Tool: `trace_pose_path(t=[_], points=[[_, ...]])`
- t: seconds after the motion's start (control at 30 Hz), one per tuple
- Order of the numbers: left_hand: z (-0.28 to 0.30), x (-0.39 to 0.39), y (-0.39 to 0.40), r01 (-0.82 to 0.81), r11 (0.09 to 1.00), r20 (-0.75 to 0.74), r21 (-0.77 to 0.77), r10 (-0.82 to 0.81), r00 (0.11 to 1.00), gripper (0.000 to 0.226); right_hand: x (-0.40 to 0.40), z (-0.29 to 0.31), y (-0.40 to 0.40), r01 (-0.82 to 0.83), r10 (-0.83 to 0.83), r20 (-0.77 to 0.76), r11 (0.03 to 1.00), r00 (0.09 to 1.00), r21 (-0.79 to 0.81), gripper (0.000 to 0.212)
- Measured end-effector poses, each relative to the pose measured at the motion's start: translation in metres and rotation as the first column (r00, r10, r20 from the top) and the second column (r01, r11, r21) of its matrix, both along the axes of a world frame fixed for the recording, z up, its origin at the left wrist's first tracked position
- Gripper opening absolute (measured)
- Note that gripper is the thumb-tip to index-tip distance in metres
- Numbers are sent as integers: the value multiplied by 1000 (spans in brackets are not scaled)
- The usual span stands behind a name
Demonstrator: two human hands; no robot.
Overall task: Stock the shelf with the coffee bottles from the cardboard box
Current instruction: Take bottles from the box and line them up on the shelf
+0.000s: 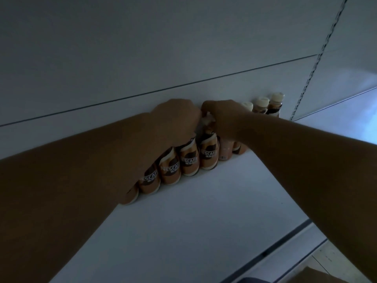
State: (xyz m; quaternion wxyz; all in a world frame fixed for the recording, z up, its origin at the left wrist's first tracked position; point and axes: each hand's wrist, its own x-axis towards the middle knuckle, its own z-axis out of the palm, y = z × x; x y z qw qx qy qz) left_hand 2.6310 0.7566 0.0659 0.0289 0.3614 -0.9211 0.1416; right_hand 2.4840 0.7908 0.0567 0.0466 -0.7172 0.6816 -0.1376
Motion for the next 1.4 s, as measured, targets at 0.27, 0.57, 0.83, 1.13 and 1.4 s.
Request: trace_pose_path(t=[0.27,0.57,0.83,1.13,1.4], points=[[-4,2,-4,1,1000,-24,3,-1,1000,33,6,-3,3,30,-30,-12,999,999,-10,33],[-7,-3,-2,-58,997,-11,-57,58,998,35,3,-7,-2,-7,7,28,1000,1000,-11,34],[-6,-3,1,-45,996,-20,-73,44,999,35,5,-12,-13,30,-33,-35,997,999,-71,32],[-9,-5,-3,-50,995,-25,-86,48,999,36,6,-19,-12,73,-73,7,987,997,-146,26],[-13,-6,2,-54,986,-47,-159,47,998,36,0,-13,-6,102,-93,80,989,992,-110,38]])
